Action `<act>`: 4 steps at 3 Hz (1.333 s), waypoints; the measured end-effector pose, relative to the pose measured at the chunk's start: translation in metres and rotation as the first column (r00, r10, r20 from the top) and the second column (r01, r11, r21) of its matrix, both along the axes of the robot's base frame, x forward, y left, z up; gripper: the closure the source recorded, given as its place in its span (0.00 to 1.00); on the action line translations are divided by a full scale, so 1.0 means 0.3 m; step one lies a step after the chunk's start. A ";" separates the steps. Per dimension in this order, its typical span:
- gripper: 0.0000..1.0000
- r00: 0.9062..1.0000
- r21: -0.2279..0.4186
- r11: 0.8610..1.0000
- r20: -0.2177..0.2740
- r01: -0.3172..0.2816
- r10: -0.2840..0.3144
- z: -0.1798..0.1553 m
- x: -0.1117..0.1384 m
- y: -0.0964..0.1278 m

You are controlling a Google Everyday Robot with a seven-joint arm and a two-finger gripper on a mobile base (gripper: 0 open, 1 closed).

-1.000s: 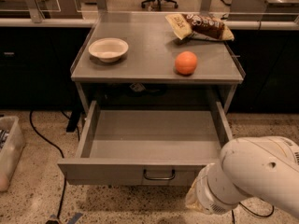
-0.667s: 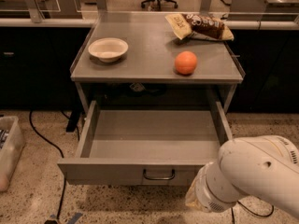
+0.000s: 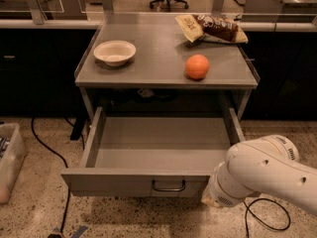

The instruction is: Close top drawer

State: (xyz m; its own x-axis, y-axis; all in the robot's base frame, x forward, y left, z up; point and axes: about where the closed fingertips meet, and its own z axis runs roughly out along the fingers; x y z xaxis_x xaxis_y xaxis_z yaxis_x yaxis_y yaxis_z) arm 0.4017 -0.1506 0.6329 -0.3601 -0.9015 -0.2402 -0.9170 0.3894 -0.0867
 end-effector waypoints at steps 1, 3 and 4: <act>1.00 1.000 -0.002 1.000 0.001 0.002 -0.002 0.000 0.003 -0.001; 1.00 0.999 0.005 1.000 0.045 0.021 -0.021 -0.009 0.087 0.022; 1.00 0.997 -0.009 0.999 0.070 0.045 -0.045 -0.039 0.189 0.035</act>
Offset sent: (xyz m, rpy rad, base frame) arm 0.0692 0.0077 -0.0051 0.0111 -0.1309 -0.0662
